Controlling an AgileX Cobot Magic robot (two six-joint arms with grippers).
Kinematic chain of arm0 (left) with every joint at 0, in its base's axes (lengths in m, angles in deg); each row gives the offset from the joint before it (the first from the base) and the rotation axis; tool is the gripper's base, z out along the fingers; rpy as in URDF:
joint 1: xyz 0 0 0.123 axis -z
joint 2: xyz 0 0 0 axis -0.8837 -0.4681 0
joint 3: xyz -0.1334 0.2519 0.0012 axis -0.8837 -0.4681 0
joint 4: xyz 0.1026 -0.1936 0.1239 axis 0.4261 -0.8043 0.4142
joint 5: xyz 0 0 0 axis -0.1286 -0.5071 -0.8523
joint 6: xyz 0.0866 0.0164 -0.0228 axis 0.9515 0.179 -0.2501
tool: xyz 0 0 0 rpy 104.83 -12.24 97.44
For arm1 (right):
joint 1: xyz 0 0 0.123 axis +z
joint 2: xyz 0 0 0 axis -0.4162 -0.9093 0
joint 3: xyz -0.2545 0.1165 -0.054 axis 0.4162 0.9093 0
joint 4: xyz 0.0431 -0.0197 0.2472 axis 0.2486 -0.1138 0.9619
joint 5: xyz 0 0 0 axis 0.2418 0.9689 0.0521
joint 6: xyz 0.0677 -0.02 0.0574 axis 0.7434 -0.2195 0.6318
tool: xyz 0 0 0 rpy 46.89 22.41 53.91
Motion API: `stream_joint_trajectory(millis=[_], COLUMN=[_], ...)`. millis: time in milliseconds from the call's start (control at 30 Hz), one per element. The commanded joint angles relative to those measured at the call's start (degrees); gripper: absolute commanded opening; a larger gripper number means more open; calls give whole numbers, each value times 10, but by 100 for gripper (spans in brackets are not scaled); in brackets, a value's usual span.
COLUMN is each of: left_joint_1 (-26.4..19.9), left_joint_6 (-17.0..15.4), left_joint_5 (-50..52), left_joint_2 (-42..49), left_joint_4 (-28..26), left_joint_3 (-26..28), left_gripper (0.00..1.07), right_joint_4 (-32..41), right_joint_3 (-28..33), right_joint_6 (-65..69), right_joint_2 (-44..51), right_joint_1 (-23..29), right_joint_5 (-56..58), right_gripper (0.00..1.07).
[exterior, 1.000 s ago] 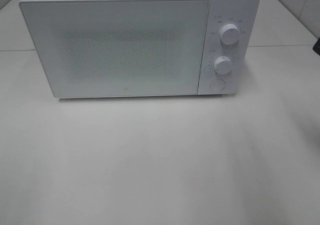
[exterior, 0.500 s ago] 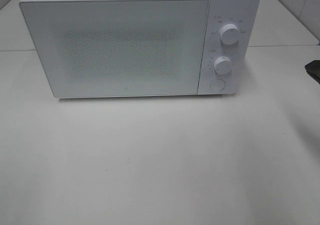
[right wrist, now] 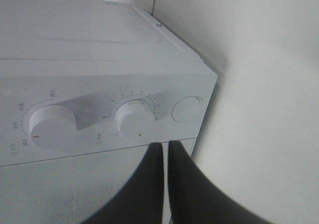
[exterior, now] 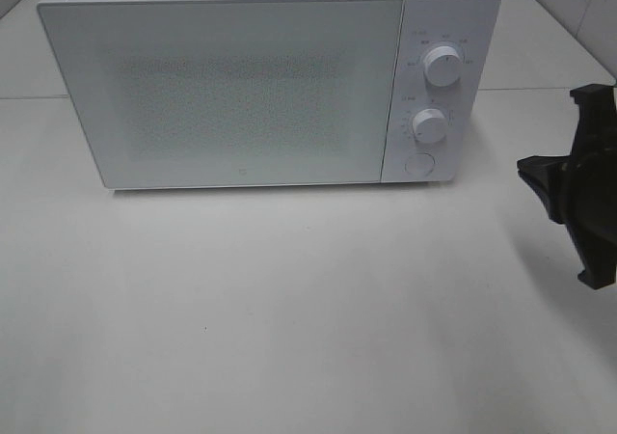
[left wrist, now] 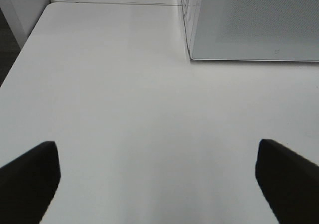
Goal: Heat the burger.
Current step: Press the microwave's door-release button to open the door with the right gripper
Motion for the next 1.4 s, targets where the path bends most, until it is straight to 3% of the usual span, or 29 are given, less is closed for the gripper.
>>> stream_joint_trajectory(millis=[33,300,900,1400], left_joint_1=[-2,-2,-2,-2], left_joint_6=[-1,-1,-1,-1], left_joint_5=[7,7,7,7], left_joint_2=[7,7,7,7], left_joint_4=[-5,-5,-5,-5], left_joint_3=[-1,-1,-1,-1], left_gripper=[100,100,100,100], right_joint_4=[57,148,151,162], right_joint_3=[-1,-13,-160,-238], right_joint_6=[-10,-8,-14,-34], right_joint_2=[-42,-133,-262,-323], right_joint_1=[37,107,106,85], right_joint_5=[-52,-113,-79,-64], right_gripper=[0,0,0,1])
